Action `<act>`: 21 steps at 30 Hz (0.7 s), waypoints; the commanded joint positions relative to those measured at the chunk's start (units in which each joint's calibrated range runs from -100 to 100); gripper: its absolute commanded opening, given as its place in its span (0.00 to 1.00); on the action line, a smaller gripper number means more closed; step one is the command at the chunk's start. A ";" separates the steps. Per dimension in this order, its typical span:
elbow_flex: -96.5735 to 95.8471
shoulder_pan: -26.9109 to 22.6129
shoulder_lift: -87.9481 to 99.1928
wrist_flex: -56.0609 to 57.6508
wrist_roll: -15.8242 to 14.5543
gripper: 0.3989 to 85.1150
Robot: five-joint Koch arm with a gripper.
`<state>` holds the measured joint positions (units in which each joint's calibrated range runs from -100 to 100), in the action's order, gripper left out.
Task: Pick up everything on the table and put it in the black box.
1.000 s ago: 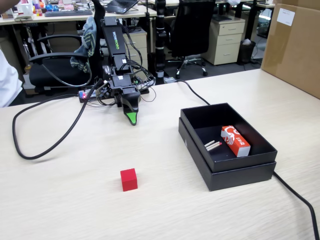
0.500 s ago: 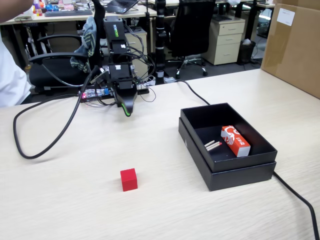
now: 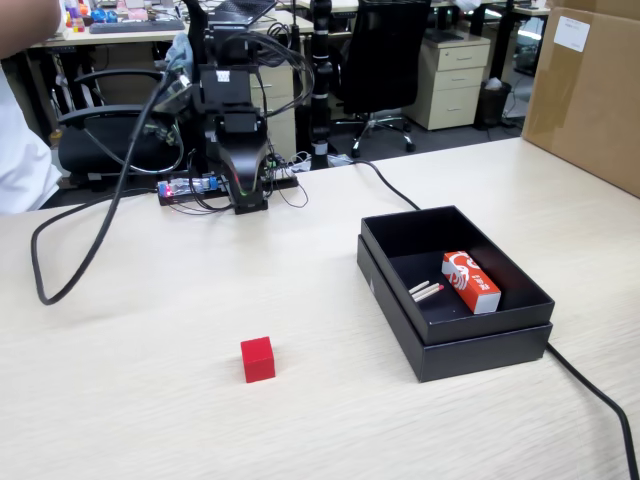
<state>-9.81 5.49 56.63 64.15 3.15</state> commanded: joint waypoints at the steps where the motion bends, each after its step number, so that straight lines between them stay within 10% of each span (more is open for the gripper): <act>1: 15.43 0.83 -13.66 0.26 2.59 0.55; 21: 50.52 1.07 -70.81 -0.09 3.13 0.56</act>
<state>35.46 6.57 -12.62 64.61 5.93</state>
